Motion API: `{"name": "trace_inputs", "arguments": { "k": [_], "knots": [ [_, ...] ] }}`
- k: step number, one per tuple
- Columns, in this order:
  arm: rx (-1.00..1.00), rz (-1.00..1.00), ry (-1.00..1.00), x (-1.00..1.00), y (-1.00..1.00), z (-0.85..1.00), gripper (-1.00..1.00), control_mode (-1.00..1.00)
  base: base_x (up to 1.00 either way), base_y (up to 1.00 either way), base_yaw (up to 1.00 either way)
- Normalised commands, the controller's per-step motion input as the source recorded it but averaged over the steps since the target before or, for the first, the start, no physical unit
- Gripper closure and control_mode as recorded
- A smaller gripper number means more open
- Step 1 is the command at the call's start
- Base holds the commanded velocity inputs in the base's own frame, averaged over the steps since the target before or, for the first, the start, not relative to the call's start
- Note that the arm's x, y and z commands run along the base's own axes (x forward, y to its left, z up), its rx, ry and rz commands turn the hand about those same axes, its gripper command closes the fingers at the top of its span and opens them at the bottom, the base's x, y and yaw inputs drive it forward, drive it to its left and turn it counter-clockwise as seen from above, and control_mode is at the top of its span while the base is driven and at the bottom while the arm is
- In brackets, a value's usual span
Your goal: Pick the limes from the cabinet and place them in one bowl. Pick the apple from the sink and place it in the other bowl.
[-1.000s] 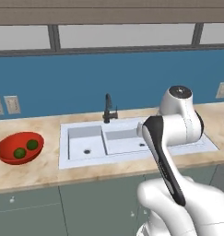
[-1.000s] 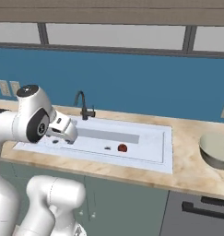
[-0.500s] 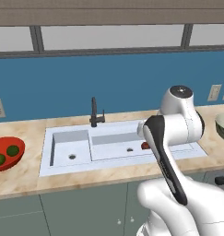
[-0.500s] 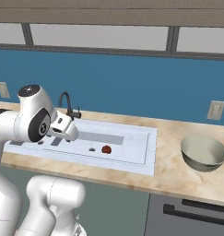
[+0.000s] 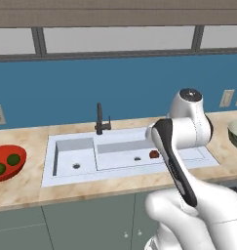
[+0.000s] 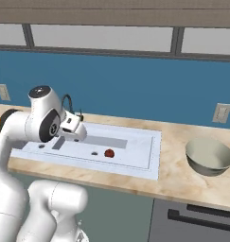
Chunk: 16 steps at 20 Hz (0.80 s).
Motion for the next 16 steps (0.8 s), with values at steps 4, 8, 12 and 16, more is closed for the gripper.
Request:
{"name": "trace_inputs", "arguments": {
  "k": [4, 8, 12, 16],
  "knots": [
    [0.02, 0.08, 0.02, 0.63, -0.26, -0.11, -1.00, -1.00, 0.00, 0.00, 0.00],
    [-0.01, 0.01, 0.00, 0.38, -0.31, -0.22, -1.00, -1.00, 0.00, 0.00, 0.00],
    [-0.03, -0.05, 0.01, 0.42, -0.22, -0.29, -1.00, -1.00, 0.00, 0.00, 0.00],
    [-0.06, -0.14, 0.06, 0.42, -0.23, -0.37, -1.00, -1.00, 0.00, 0.00, 0.00]
  ]
}}
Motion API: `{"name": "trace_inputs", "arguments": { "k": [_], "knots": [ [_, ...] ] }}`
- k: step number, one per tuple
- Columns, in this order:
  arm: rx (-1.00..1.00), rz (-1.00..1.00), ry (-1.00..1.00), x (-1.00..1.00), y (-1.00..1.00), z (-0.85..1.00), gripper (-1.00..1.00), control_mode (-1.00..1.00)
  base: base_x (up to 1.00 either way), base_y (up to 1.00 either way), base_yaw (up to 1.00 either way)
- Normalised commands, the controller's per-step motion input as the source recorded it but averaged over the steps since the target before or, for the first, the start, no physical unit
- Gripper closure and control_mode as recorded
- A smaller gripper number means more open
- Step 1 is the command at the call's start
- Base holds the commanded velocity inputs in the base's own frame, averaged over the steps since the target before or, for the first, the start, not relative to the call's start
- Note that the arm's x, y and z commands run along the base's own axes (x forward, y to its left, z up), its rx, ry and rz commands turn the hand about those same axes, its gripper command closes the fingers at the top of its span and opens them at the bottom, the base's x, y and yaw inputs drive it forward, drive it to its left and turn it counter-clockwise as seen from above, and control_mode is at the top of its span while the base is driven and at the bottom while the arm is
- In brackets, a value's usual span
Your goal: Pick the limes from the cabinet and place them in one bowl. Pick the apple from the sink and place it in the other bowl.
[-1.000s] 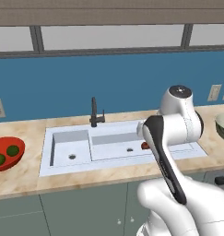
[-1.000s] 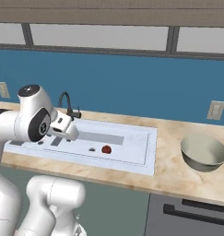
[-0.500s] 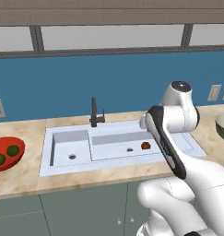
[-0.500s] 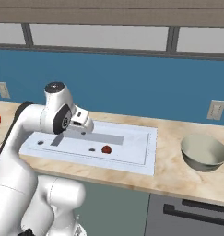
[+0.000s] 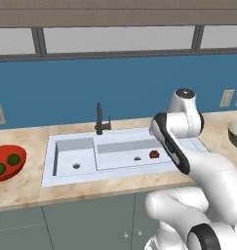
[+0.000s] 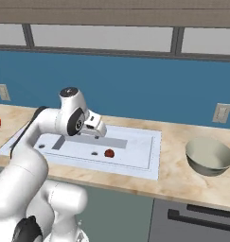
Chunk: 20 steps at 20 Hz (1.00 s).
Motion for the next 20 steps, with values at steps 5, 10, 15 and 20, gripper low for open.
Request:
{"name": "trace_inputs", "arguments": {
  "k": [5, 10, 15, 20],
  "knots": [
    [-0.02, -0.10, 0.04, 0.56, -0.15, -0.30, -1.00, -1.00, 0.00, 0.00, 0.00],
    [0.00, 0.04, 0.10, 0.51, -0.09, -0.26, -1.00, -1.00, 0.00, 0.00, 0.00],
    [0.00, 0.08, 0.09, 0.50, -0.10, -0.23, -1.00, -1.00, 0.00, 0.00, 0.00],
    [0.00, 0.00, 0.04, 0.30, 0.00, -0.21, -1.00, -1.00, 0.00, 0.00, 0.00]
  ]
}}
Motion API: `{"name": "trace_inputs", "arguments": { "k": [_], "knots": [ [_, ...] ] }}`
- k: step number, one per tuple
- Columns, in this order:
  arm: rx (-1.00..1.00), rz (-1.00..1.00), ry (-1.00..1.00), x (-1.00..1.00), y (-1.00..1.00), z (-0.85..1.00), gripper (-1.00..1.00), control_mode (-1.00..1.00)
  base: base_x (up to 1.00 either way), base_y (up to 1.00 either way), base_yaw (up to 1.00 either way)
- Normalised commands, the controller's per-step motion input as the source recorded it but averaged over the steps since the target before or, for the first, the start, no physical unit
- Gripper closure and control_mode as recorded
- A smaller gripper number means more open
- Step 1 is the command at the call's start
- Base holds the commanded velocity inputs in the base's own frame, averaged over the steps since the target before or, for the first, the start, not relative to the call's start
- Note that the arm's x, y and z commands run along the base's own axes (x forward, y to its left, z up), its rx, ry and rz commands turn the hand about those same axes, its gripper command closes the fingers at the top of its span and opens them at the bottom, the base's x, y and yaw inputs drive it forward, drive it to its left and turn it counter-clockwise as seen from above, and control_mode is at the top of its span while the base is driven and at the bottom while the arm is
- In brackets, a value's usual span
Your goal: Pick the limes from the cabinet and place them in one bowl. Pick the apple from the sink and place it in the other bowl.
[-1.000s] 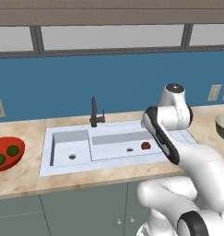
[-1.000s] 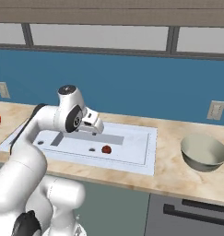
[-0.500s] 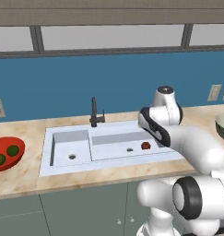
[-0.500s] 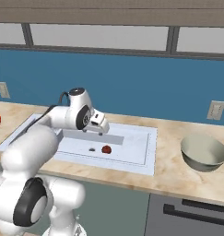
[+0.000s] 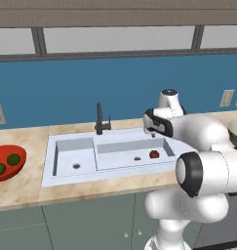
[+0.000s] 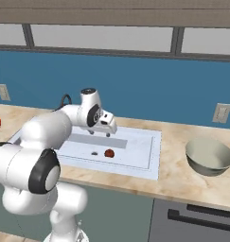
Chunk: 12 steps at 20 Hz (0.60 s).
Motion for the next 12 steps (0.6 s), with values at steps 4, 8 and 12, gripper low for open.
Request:
{"name": "trace_inputs", "arguments": {
  "k": [4, 8, 12],
  "knots": [
    [0.00, -0.14, 0.00, 0.30, 0.00, -0.19, -1.00, -1.00, 0.00, 0.00, 0.00],
    [0.01, -0.11, 0.00, 0.29, 0.00, -0.29, -1.00, -1.00, 0.00, 0.00, 0.00],
    [0.06, 0.02, 0.03, 0.31, 0.00, -0.35, -1.00, -1.00, 0.00, 0.00, 0.00]
  ]
}}
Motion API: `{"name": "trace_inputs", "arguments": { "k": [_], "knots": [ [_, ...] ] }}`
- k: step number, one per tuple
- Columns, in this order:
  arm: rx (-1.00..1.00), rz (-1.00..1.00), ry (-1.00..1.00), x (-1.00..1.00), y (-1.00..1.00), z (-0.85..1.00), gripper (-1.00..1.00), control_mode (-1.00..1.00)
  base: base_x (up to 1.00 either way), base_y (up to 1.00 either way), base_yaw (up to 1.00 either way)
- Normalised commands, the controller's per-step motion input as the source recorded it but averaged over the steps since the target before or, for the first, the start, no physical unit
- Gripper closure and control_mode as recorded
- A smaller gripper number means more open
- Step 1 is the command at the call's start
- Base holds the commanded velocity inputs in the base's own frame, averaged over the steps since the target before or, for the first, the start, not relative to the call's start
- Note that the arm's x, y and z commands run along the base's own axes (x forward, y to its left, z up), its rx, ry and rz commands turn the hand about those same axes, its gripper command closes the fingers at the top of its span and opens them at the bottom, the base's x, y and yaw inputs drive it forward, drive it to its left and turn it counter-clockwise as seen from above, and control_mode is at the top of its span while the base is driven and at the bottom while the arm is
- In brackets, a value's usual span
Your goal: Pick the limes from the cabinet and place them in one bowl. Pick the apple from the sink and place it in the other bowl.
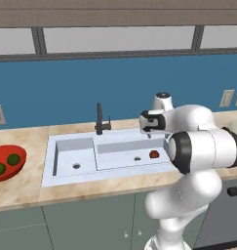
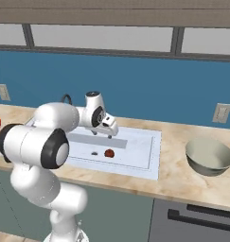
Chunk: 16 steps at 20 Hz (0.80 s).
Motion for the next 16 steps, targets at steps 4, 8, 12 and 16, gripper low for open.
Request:
{"name": "trace_inputs", "arguments": {
  "k": [4, 8, 12, 16],
  "knots": [
    [0.01, 0.09, 0.00, 0.31, -0.06, -0.16, -1.00, -1.00, 0.00, 0.00, 0.00],
    [0.00, 0.12, -0.02, 0.25, -0.05, -0.19, -1.00, -1.00, 0.00, 0.00, 0.00],
    [0.00, 0.07, 0.03, 0.13, 0.00, -0.27, -1.00, -1.00, 0.00, 0.00, 0.00],
    [0.00, 0.00, 0.08, 0.00, 0.00, -0.25, -1.00, -1.00, 0.00, 0.00, 0.00]
  ]
}}
